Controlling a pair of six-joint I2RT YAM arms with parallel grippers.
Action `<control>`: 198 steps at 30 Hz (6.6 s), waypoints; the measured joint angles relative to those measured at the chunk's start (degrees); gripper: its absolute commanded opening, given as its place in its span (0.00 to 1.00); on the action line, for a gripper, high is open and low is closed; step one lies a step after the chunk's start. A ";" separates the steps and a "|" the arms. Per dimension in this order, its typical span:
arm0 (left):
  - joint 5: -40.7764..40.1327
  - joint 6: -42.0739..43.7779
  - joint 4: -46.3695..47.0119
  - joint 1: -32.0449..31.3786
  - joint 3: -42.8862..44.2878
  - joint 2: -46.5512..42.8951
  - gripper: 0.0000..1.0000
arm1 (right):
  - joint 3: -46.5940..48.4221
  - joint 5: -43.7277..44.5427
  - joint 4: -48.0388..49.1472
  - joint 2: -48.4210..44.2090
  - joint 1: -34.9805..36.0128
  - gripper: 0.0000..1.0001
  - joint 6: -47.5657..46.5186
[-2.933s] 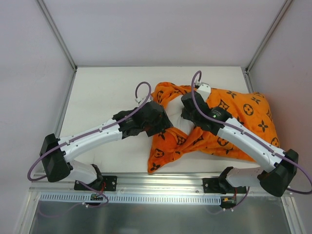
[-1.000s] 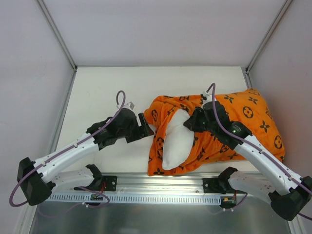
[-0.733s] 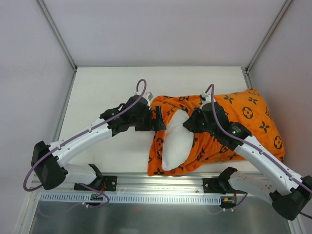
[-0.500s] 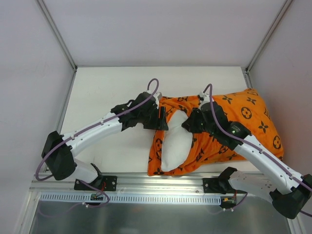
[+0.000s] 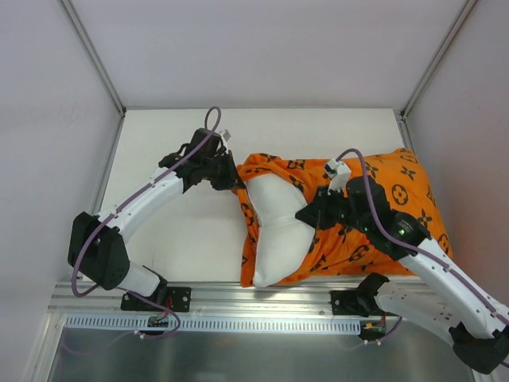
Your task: Remove the pillowcase from the pillow
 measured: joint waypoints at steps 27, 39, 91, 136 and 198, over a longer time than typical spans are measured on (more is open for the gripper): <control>11.61 1.29 -2.12 15.98 13.66 8.92 0.95 | -4.94 -5.79 -4.68 -12.70 1.01 0.01 0.28; 15.13 1.86 -1.16 5.81 -2.91 -21.44 0.99 | 4.09 -1.09 0.46 5.42 1.09 0.01 3.93; 22.71 -10.58 4.59 20.57 -14.86 -26.77 0.00 | 33.57 13.84 -20.09 4.04 -3.82 0.96 -6.75; 27.89 -8.39 -16.65 48.94 -0.33 -23.54 0.00 | -8.35 16.61 -17.46 -11.61 -35.43 0.09 2.03; -14.12 6.67 -21.59 26.25 -4.28 -19.47 0.78 | 36.00 32.57 -17.05 38.01 10.56 0.99 0.44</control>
